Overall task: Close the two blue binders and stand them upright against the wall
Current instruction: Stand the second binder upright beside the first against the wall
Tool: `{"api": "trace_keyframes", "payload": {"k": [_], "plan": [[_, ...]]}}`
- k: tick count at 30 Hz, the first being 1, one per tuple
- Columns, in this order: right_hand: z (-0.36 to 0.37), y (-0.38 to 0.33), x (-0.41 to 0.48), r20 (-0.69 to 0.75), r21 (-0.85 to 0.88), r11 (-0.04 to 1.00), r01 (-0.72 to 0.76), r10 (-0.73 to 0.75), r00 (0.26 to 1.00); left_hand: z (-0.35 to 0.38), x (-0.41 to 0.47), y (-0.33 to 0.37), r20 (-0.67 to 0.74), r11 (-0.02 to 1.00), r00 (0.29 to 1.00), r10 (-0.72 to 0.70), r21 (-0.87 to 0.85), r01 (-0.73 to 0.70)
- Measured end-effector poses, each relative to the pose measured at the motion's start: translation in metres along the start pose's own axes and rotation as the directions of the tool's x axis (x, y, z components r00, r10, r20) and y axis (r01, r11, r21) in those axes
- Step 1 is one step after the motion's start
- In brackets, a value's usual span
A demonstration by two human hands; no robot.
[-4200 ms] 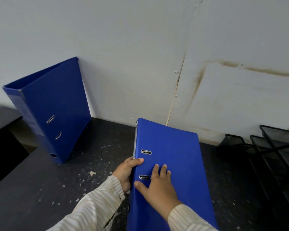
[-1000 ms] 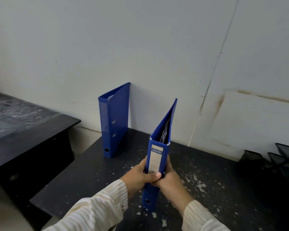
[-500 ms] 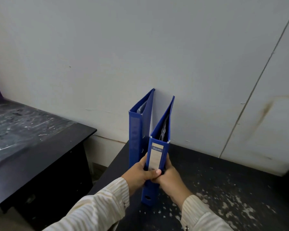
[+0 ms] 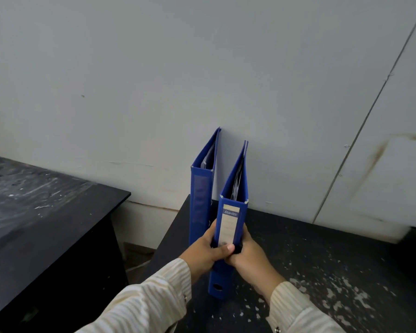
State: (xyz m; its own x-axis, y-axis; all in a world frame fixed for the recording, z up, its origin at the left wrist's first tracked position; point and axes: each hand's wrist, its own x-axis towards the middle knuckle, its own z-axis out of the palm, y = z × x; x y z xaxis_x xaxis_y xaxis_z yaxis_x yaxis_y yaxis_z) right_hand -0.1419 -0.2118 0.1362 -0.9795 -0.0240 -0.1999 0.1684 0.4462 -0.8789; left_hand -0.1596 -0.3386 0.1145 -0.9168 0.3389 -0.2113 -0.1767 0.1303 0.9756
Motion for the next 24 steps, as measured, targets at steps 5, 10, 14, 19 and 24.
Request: {"api": "trace_keyframes", "payload": {"k": [5,10,14,19,24], "plan": [[-0.011,-0.008,-0.011,-0.083,-0.094,0.981,0.169,-0.177,0.981,-0.005,-0.005,0.006,-0.002,0.998,0.998,0.066,0.018,-0.066],[-0.022,-0.029,-0.024,-0.222,-0.177,0.92,0.348,-0.382,0.897,-0.01,-0.008,0.018,-0.019,0.98,0.982,0.186,0.075,-0.184],[-0.03,-0.045,-0.032,-0.201,-0.335,0.84,0.426,-0.505,0.839,-0.01,-0.009,0.031,-0.074,0.962,0.96,0.27,0.056,-0.266],[-0.027,-0.049,-0.03,-0.172,-0.434,0.818,0.377,-0.486,0.857,-0.008,-0.015,0.046,-0.147,0.937,0.927,0.344,0.12,-0.329],[-0.022,-0.044,-0.025,-0.17,-0.434,0.808,0.398,-0.507,0.845,-0.007,-0.022,0.055,-0.205,0.913,0.895,0.396,0.197,-0.358]]}}
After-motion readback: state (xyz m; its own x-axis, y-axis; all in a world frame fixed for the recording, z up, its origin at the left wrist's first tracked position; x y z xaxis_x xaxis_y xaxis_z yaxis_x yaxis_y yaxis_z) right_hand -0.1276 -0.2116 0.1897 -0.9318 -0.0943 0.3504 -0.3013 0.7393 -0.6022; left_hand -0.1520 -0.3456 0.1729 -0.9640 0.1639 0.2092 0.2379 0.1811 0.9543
